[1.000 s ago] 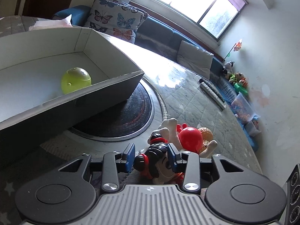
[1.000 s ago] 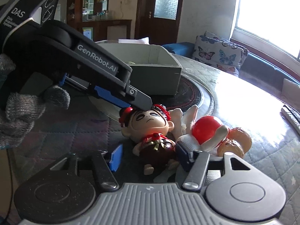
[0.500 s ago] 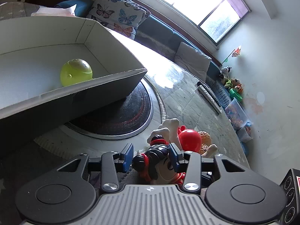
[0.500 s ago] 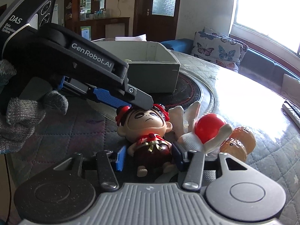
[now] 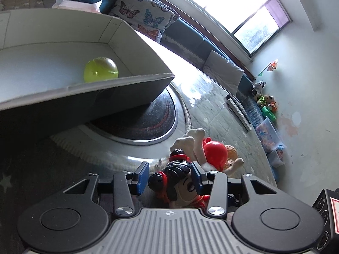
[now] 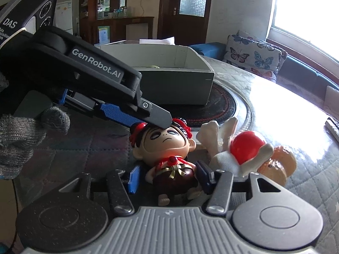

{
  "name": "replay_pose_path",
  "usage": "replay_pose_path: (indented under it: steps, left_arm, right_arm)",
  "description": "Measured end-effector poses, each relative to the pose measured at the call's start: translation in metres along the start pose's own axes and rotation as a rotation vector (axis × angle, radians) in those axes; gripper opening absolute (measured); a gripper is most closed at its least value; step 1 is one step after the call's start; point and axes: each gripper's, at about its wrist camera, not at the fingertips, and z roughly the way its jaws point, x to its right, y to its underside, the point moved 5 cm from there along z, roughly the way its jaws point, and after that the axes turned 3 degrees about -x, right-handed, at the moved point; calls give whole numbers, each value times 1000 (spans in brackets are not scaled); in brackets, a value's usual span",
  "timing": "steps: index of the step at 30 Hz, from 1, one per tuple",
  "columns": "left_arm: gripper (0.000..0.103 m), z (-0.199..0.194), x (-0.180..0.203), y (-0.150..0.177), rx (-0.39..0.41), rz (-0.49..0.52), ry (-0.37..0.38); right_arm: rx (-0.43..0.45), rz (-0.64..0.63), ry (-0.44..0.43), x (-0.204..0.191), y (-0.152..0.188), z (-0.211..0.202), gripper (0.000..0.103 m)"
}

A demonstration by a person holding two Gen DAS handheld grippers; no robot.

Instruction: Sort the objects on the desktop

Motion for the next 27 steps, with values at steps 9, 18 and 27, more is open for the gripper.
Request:
replay_pose_path:
  steps: [9, 18, 27]
  left_arm:
    - [46, -15, -8, 14, 38, -124, -21]
    - [46, -21, -6, 29, 48, -186, -35]
    - [46, -16, -6, 29, 34, -193, -4]
  right_arm:
    - [14, 15, -23, -12, 7, -7, 55]
    - [25, 54, -18, -17, 10, -11, 54]
    - [32, 47, -61, -23, 11, -18, 54]
